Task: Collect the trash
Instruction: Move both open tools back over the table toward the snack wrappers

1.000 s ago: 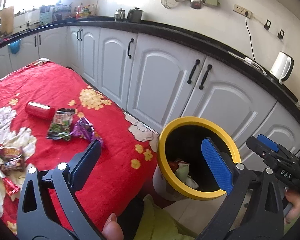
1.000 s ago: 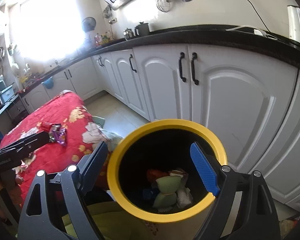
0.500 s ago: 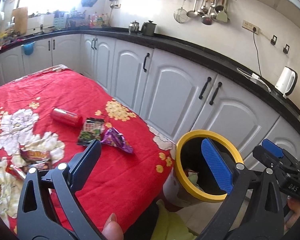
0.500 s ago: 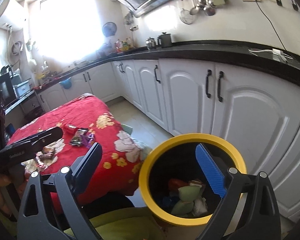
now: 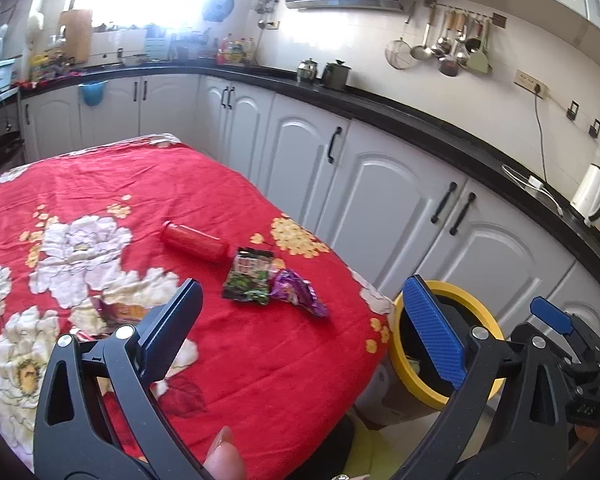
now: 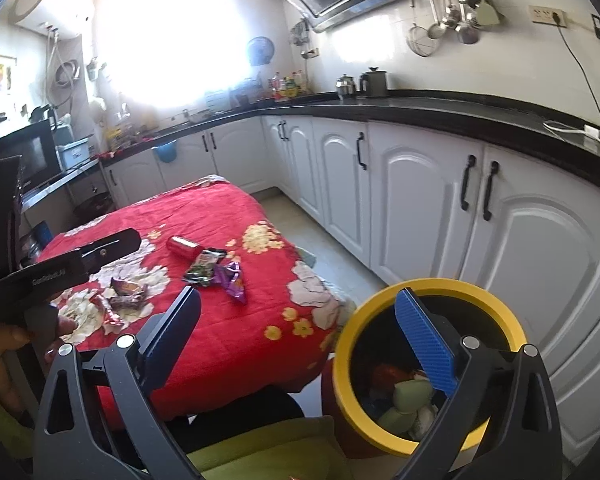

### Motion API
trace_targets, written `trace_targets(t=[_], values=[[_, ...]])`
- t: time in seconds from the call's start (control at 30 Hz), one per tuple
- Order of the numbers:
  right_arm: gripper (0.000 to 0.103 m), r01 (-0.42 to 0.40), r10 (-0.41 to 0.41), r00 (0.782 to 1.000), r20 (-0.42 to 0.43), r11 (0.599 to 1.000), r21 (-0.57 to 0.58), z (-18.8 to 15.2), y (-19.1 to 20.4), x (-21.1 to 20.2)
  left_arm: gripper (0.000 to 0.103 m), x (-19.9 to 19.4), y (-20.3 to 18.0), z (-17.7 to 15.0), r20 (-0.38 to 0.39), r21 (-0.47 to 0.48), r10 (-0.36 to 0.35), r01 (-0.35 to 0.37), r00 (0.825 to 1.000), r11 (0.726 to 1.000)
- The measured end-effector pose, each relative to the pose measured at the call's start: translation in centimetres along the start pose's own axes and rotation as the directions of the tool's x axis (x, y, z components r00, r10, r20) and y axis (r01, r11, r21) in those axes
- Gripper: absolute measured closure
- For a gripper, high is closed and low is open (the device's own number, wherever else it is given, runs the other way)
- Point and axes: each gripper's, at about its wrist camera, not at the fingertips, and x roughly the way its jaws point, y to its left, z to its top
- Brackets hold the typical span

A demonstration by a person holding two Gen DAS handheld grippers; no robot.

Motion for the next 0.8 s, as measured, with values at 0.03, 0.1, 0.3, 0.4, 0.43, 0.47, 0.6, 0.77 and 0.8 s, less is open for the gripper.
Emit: trace_targets(t=[0.03,0.1,0.3,0.4,0.43,0.47,0.6,0.77,0.8], values=[[0.008,-0.007,0.007,1.000,-0.001,1.000,-0.009,0.1,0.5,0.1,0.011,-0.1,0.3,0.1,0.001,-0.005,0.005,-0.005,1.000,1.000],[0.008,-0.018,0.018,1.000,-0.003,1.000,-0.019,0.2,1.1,0.4,0.011,-0.3,1.1,0.1,0.005,-0.016,0.018,-0.018,1.000,1.000],[0.008,-0.051,0.050,0.999,-0.010,0.997,-0.056,0.8,3.2,1.3,0.011,-0.7,3.1,0.5,0.018,-0.047,0.053,-0.052,0.998,0.998],[0.008,-0.066,0.065,0.998,-0.014,0.995,-0.079,1.1,4.4,1.9,0.011,-1.0,4.2,0.7,0.026,-0.065,0.076,-0.074,0.997,0.995],[0.008,-0.071,0.070,0.997,-0.016,0.994,-0.085,1.2,4.7,2.2,0.011,-1.0,4.6,0.7,0.027,-0.072,0.082,-0.080,0.996,0.994],[0.008,-0.076,0.075,0.997,-0.019,0.993,-0.092,1.4,5.1,2.4,0.011,-1.0,5.1,0.8,0.027,-0.085,0.091,-0.089,0.995,0.992],[0.008,-0.087,0.084,0.996,-0.031,0.990,-0.109,1.4,6.3,3.4,0.011,-1.2,6.7,1.0,0.029,-0.113,0.120,-0.116,0.992,0.987],[0.008,-0.096,0.091,0.995,-0.044,0.987,-0.125,1.4,7.3,4.4,0.011,-1.4,8.2,1.0,0.037,-0.124,0.161,-0.155,0.986,0.980],[0.008,-0.099,0.094,0.995,-0.047,0.987,-0.127,1.4,7.5,4.6,0.011,-1.4,8.5,1.1,0.036,-0.130,0.164,-0.158,0.986,0.979]])
